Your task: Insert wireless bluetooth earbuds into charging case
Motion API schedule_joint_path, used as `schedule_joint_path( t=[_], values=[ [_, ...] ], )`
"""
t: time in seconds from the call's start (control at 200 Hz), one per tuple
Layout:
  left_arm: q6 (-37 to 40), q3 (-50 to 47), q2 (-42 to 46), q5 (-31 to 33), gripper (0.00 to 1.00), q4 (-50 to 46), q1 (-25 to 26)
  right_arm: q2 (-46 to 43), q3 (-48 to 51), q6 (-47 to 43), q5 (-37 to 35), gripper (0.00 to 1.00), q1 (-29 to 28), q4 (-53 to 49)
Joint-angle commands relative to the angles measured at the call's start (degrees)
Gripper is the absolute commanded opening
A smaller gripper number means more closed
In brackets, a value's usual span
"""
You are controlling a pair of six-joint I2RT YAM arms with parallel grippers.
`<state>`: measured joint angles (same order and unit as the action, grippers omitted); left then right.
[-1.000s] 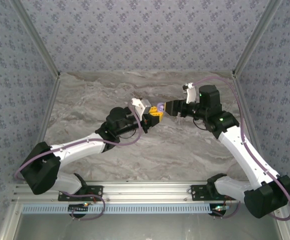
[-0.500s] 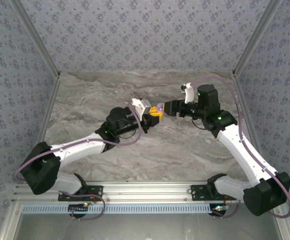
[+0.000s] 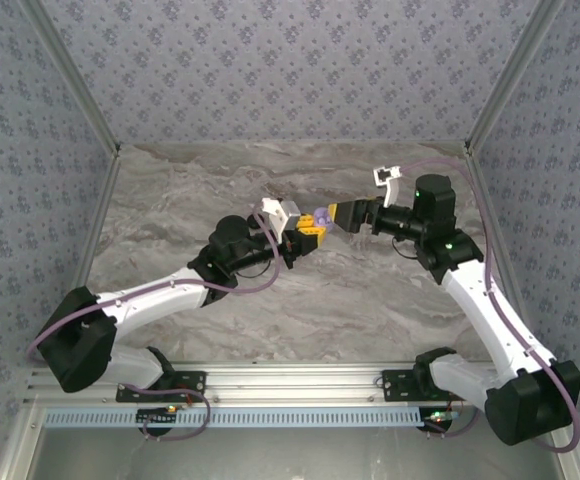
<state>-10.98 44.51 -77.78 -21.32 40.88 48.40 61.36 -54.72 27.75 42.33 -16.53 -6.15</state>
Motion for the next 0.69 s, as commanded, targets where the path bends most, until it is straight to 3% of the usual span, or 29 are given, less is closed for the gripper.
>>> schedule_joint_path(
  t=[0.0, 0.255, 0.69],
  values=[
    [0.7, 0.5, 1.2, -3.6, 0.00, 3.4, 0.2, 0.9, 0.3, 3.2, 7.2, 1.00, -1.7, 7.0],
    [0.3, 0.8, 0.8, -4.2, 0.00, 3.6, 0.3, 3.1, -2.2, 2.3, 9.4, 1.00, -5.7, 6.5],
    [1.0, 0.3, 1.0, -2.9, 0.00, 2.3, 0.3, -1.3, -4.0, -2.1, 8.6, 1.00, -6.2, 2.8]
  ],
)
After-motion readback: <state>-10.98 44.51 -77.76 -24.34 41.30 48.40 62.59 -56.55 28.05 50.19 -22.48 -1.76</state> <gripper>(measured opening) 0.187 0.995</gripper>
